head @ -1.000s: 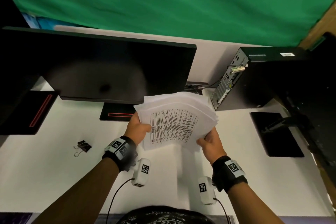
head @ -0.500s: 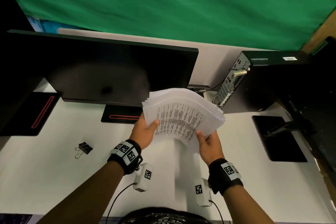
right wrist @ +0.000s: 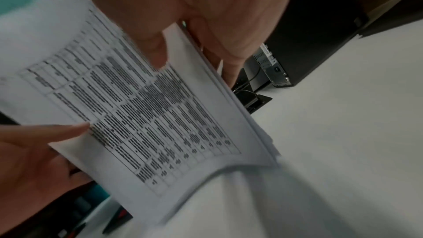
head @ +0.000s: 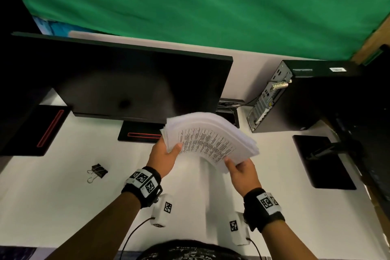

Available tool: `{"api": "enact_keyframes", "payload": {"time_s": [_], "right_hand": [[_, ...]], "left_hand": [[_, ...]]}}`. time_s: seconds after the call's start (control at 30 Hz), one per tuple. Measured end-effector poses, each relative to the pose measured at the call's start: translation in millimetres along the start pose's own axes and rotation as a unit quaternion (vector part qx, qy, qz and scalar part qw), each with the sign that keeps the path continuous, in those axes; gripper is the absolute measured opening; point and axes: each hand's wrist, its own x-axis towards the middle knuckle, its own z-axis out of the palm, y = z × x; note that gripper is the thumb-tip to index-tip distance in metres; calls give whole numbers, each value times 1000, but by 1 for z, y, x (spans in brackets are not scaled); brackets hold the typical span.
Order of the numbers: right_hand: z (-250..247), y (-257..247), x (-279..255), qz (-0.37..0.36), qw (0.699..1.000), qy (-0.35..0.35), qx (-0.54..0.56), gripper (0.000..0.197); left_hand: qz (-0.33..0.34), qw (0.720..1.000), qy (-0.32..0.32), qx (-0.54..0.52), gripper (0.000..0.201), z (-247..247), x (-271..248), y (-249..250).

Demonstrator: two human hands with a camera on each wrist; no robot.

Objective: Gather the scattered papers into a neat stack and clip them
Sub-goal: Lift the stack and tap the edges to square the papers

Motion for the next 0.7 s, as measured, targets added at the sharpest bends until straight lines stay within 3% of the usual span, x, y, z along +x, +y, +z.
{"api": "enact_keyframes", "payload": {"time_s": [0.13,0.27,0.4,0.6,0.7], "right_hand": [[-5,-17,-5,-23,993,29,109,63],[-5,-53,-4,-73,975,67,201,45],[3,-72,-2,-82,965,139,208,16],[8,-76,4,-66,964,176,187,17],[12,-80,9,-38,960,201,190,21]], "left_hand": [[10,997,9,-71,61,-9,-6,6],[79,970,28,-229,54,-12,-10,42],[60,959,46,-274,35,-9,-10,63],[45,955,90,-278,12,-2,-2,71],[30,960,120,-252,21,4,1,74]]}}
